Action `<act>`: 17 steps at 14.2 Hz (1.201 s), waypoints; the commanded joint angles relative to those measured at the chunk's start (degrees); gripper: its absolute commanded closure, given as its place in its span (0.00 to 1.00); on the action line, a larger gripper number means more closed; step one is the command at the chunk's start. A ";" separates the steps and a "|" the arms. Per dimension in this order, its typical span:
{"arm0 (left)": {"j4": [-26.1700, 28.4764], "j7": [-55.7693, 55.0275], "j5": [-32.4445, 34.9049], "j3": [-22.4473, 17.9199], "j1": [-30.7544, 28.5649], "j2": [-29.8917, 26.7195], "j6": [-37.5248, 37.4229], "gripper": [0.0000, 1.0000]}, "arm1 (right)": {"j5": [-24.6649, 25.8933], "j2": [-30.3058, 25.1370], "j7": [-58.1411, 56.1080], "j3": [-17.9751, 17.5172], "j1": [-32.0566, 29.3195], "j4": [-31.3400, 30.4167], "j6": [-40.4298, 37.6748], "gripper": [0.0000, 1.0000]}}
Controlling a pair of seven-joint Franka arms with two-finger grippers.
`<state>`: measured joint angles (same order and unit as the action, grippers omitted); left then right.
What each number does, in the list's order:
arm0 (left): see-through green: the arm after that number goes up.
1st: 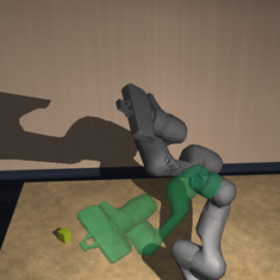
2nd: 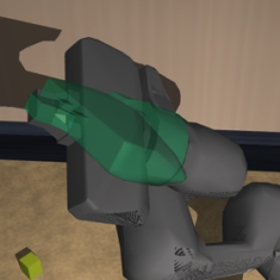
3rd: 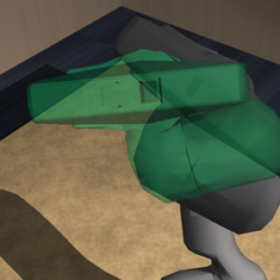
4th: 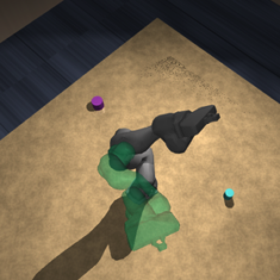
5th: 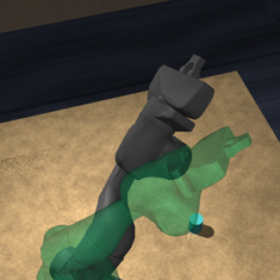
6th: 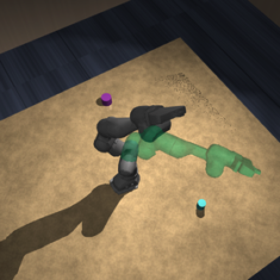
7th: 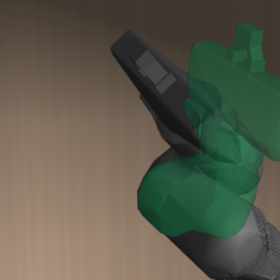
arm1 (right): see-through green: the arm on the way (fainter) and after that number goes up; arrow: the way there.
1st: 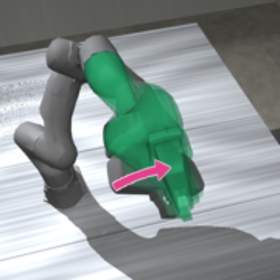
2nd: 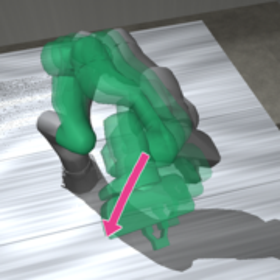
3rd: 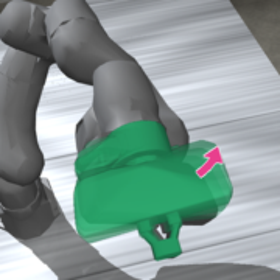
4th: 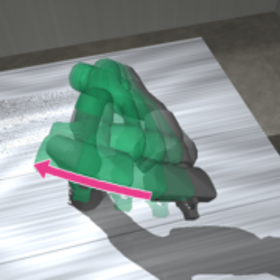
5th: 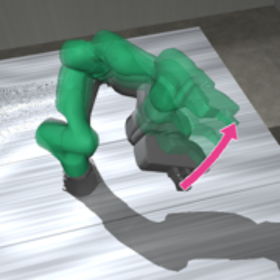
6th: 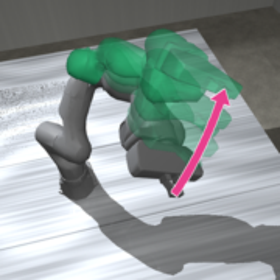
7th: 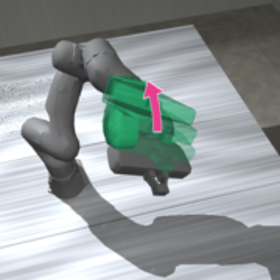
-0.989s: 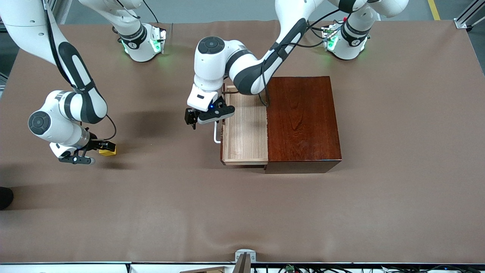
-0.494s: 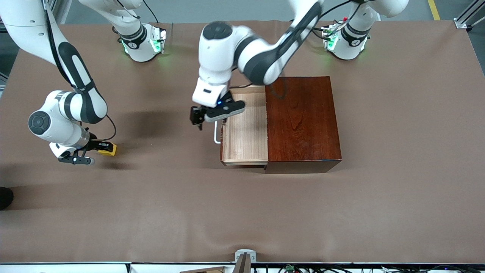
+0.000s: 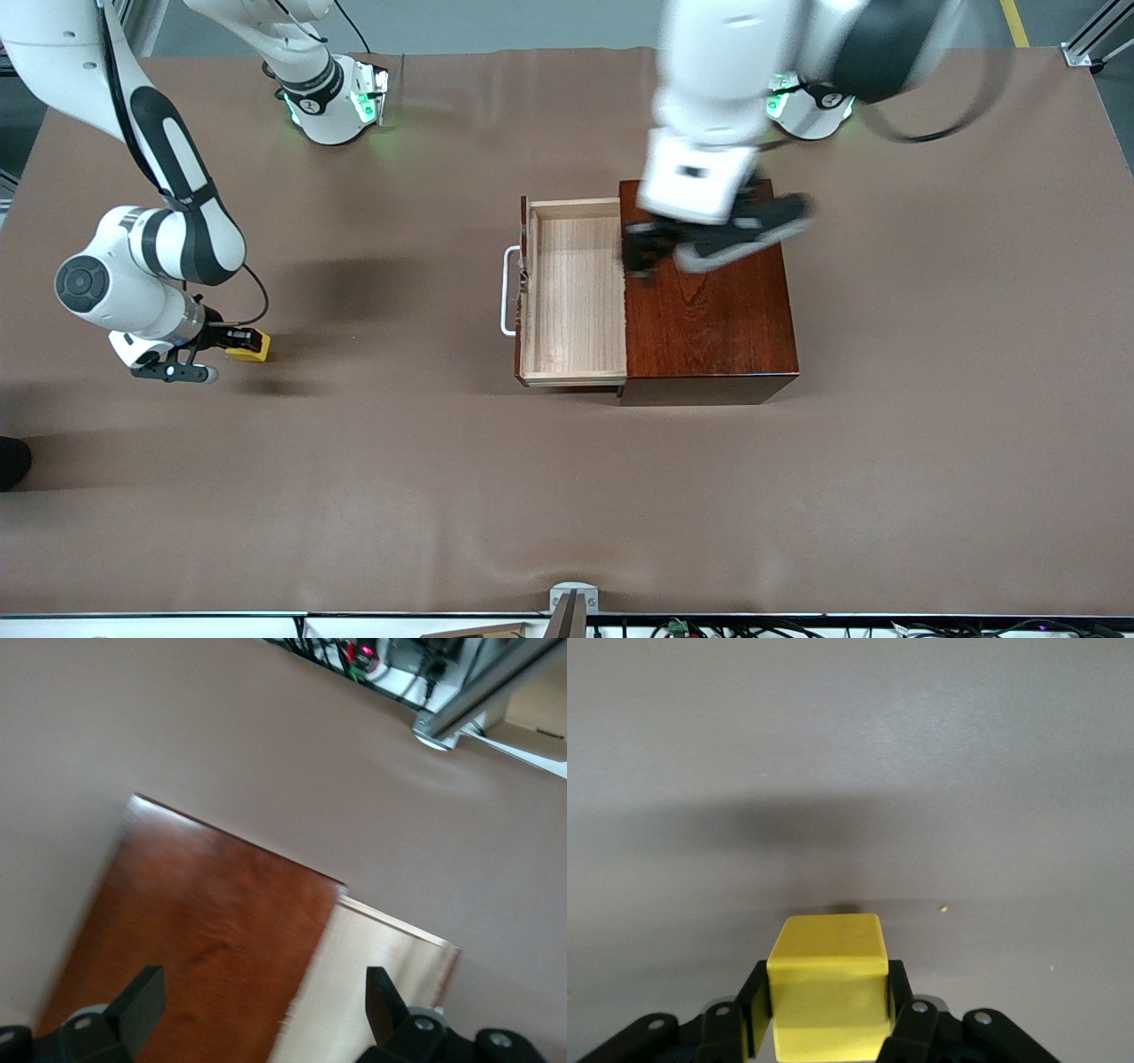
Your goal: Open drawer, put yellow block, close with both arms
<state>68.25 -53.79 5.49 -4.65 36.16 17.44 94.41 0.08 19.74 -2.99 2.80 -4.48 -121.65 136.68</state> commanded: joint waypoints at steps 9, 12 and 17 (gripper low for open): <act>8.02 34.43 -1.98 9.14 -27.54 -10.83 -7.40 0.00 | -5.00 -9.72 22.03 -0.25 11.67 7.04 -20.04 0.97; 15.48 37.77 -2.06 9.57 -30.88 -16.63 -7.13 0.00 | -5.00 -10.34 32.31 -0.25 15.98 10.11 -24.25 0.97; 27.45 41.48 -4.43 12.56 -34.84 -26.13 -7.22 0.00 | -5.09 -10.16 54.46 -0.16 24.86 13.54 -25.94 0.98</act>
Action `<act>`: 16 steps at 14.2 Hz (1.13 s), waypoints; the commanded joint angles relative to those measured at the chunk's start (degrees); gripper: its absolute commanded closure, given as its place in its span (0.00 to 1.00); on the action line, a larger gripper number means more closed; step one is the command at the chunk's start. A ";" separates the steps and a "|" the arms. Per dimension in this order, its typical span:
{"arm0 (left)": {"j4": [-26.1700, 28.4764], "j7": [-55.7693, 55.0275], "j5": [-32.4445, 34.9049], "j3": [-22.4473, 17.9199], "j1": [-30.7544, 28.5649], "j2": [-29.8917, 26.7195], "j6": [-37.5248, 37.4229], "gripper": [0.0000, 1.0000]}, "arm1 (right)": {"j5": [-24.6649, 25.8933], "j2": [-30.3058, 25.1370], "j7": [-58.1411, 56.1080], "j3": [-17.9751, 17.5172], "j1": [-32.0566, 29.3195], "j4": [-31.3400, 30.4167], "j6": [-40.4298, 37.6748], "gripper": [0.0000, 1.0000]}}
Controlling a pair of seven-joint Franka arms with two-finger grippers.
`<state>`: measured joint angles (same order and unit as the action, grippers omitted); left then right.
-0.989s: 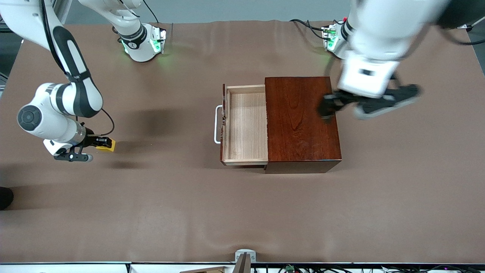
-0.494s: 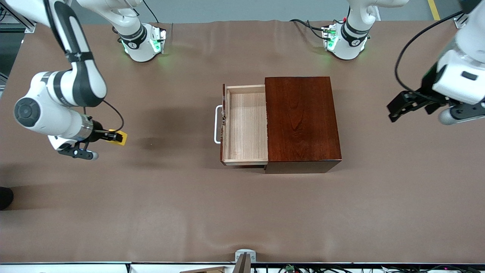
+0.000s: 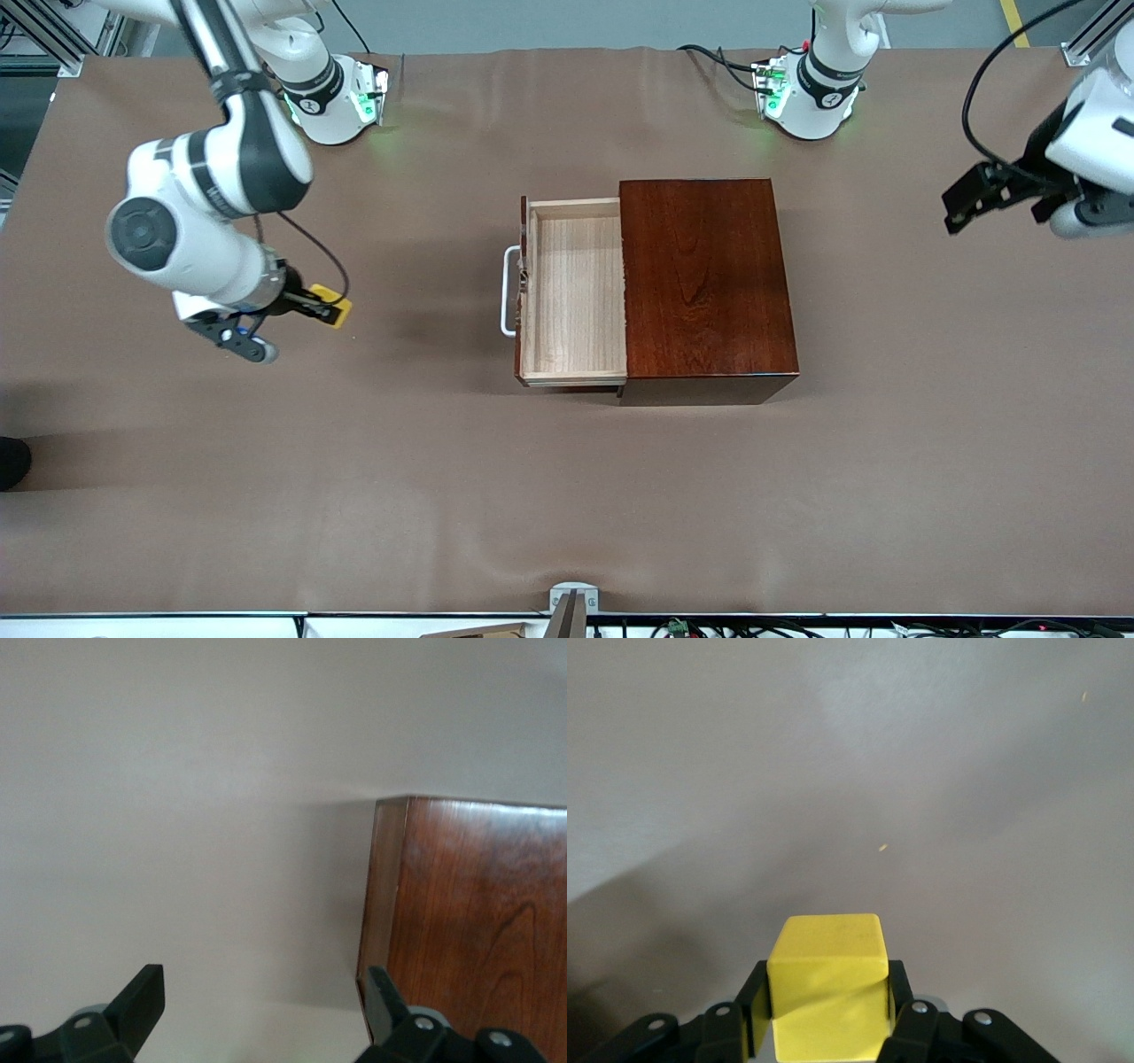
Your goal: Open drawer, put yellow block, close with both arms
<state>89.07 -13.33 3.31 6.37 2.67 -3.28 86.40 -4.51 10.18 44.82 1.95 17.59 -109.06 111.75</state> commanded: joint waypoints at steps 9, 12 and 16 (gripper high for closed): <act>5.50 2.52 -3.48 1.27 -1.62 -6.12 -1.76 0.00 | -1.37 0.98 37.68 0.60 13.61 7.27 -0.92 1.00; 4.01 1.90 -3.48 1.36 -1.44 -4.46 -1.76 0.00 | -5.06 4.05 47.08 0.68 16.77 10.96 -0.92 1.00; 3.04 1.99 -3.48 1.36 -1.44 -4.19 -1.76 0.00 | -5.33 8.01 57.29 0.69 20.46 15.62 -0.92 1.00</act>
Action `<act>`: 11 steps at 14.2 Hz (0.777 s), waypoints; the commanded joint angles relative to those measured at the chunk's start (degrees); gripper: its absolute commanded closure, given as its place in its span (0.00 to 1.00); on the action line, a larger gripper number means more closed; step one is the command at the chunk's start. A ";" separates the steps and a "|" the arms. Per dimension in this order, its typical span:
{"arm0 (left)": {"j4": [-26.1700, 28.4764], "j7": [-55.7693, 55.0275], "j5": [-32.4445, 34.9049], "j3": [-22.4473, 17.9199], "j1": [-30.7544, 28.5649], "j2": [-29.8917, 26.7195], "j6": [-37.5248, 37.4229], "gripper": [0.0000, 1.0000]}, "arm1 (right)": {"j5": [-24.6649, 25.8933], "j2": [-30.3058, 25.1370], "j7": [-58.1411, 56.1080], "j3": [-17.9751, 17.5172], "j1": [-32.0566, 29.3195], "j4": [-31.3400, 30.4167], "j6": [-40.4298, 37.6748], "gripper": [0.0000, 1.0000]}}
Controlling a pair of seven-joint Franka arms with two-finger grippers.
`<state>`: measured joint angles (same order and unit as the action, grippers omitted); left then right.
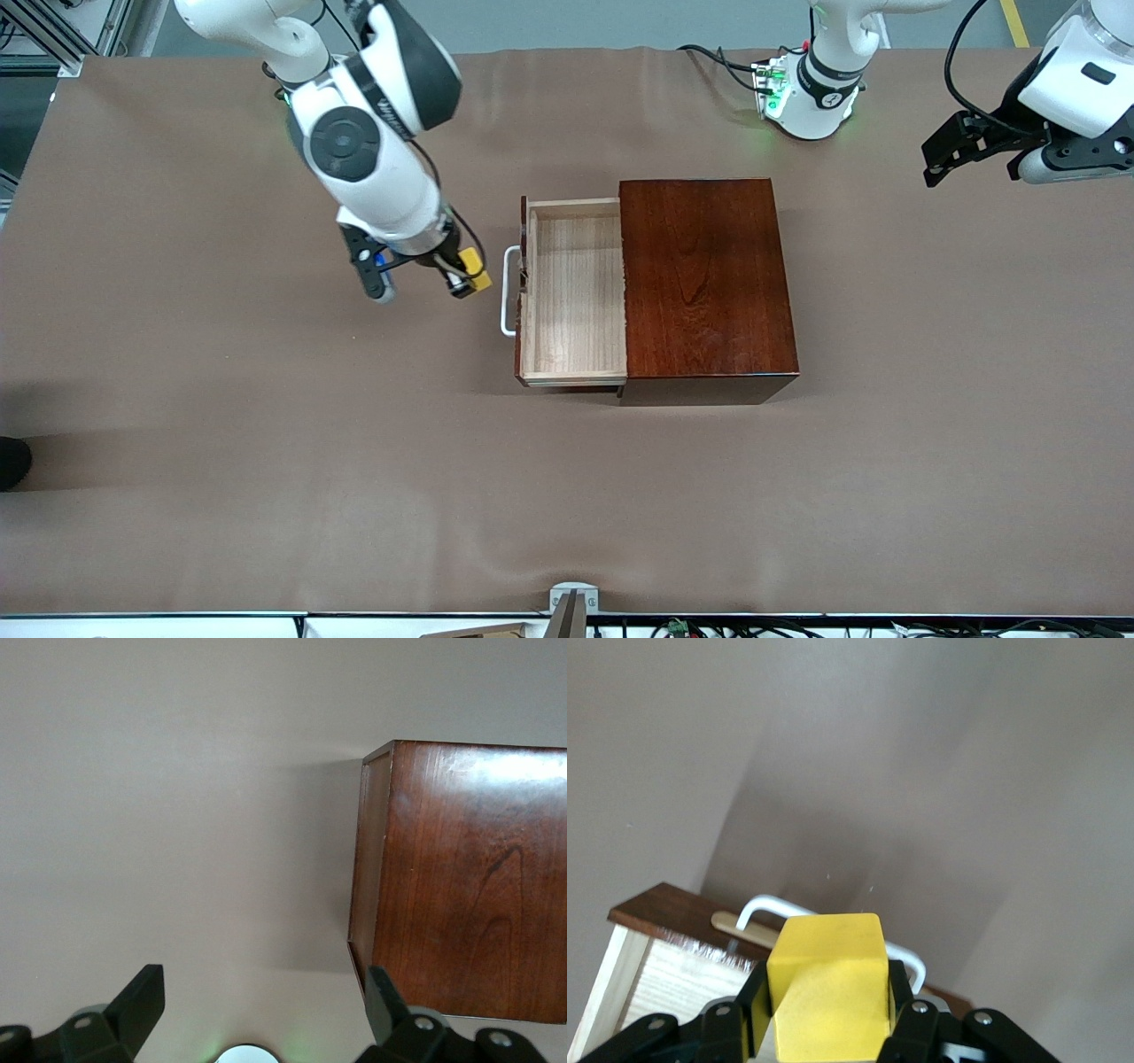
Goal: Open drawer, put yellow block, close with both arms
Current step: 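Carry the yellow cube over the open drawer with the right gripper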
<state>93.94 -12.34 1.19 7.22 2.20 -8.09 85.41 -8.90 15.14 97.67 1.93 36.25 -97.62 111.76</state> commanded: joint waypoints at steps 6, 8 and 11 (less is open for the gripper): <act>-1.56 1.44 -1.36 0.16 -1.23 0.71 -1.12 0.00 | -4.45 8.93 13.85 0.70 6.29 8.75 0.03 1.00; -1.39 1.53 -1.27 0.08 -1.23 0.79 -1.21 0.00 | -5.59 9.55 14.74 0.70 6.73 9.64 0.12 1.00; -1.47 1.61 -1.27 -0.01 -1.84 0.79 -1.12 0.00 | -6.74 10.87 14.92 0.70 8.13 9.55 3.09 1.00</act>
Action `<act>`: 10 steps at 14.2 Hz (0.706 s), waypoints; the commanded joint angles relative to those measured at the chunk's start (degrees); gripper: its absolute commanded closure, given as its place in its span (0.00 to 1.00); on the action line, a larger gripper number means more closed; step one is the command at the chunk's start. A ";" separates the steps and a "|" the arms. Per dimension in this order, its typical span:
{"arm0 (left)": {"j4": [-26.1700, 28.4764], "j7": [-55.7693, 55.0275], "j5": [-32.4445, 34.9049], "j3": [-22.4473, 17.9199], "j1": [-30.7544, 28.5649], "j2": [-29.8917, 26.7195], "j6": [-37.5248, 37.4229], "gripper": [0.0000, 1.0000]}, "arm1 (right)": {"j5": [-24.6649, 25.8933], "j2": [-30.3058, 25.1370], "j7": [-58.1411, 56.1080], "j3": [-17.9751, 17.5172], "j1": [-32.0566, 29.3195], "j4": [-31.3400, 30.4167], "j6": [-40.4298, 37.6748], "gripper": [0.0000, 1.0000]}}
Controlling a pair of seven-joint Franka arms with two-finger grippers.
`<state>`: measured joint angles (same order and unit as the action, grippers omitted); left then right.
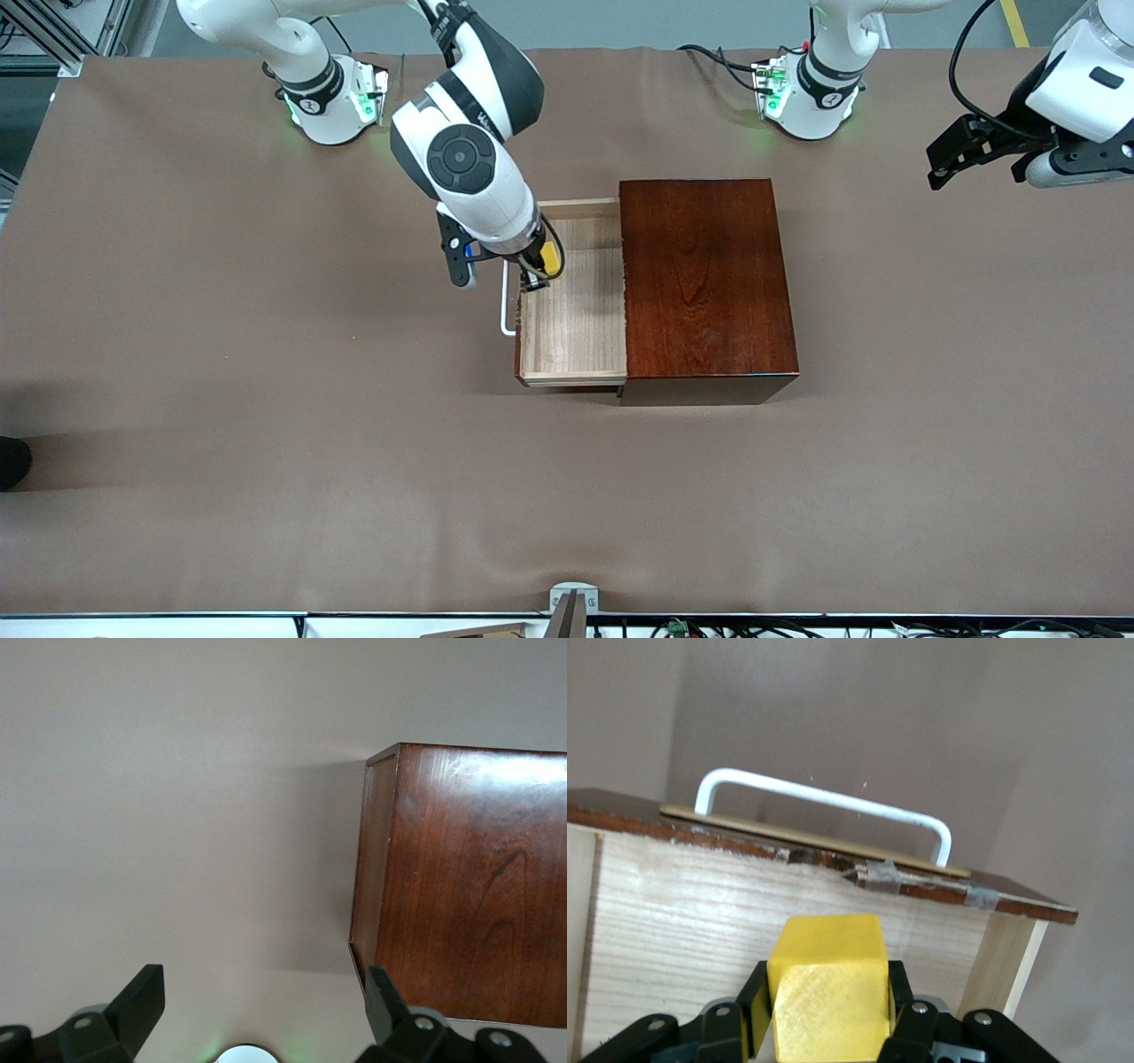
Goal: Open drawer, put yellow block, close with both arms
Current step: 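Carry the yellow cube over the open drawer with the right gripper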
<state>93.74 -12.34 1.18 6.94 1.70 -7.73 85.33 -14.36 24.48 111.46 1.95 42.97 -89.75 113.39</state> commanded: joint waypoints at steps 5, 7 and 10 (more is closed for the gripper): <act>-1.11 1.70 -1.27 0.36 -1.35 0.79 -1.13 0.00 | -1.02 5.05 1.30 0.77 2.21 1.68 2.89 1.00; -1.28 1.53 -1.27 0.36 -1.18 0.96 -1.04 0.00 | -1.11 5.23 1.30 0.77 2.21 1.68 2.89 0.98; -1.19 1.53 -1.27 0.80 -0.91 1.05 -1.13 0.00 | -0.76 6.54 3.23 0.86 2.21 1.77 2.97 0.79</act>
<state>93.74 -12.29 1.18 7.11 1.33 -7.15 85.30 -14.52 29.66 113.01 2.10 44.43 -89.58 116.76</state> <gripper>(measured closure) 0.000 0.445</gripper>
